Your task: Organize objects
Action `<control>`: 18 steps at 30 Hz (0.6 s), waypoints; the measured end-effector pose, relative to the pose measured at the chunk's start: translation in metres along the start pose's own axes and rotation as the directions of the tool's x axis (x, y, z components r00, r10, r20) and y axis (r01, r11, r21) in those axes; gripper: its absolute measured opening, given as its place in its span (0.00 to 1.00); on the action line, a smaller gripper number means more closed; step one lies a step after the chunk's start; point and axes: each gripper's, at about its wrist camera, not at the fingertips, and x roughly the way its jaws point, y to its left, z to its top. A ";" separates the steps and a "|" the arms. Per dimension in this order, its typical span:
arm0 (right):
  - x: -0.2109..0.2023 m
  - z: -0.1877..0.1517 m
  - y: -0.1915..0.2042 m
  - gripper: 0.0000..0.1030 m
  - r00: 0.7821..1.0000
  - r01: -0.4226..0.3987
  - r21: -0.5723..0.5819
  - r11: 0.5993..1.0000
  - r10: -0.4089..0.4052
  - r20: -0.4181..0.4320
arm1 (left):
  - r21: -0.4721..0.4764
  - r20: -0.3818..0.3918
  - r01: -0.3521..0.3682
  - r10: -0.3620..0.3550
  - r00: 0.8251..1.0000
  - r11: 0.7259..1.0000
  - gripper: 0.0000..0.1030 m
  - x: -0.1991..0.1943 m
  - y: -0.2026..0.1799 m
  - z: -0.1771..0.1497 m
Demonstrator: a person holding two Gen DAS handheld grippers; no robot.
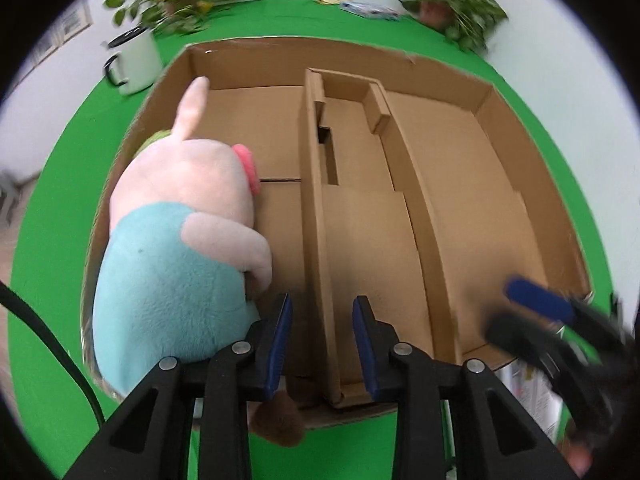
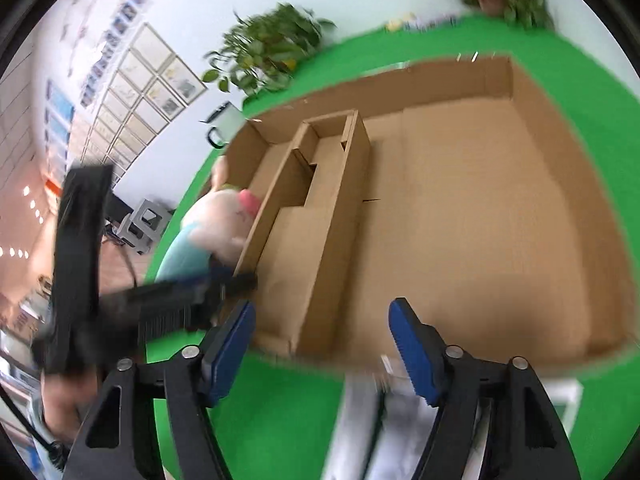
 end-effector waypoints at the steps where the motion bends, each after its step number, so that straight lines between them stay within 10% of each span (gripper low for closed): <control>1: 0.011 0.004 0.000 0.57 1.000 0.013 0.006 1.000 -0.013 -0.016 | 0.017 -0.002 -0.009 0.009 1.000 1.000 0.29 0.001 -0.001 0.000; 6: 0.063 0.009 0.009 0.16 0.989 0.086 -0.039 0.996 -0.090 -0.114 | 0.053 -0.026 -0.008 0.010 1.000 0.999 0.12 0.004 -0.007 0.004; 18: 0.081 0.016 0.035 0.13 0.982 0.078 -0.125 0.989 -0.098 -0.159 | 0.030 -0.059 -0.046 0.048 0.997 0.999 0.10 -0.002 0.007 -0.002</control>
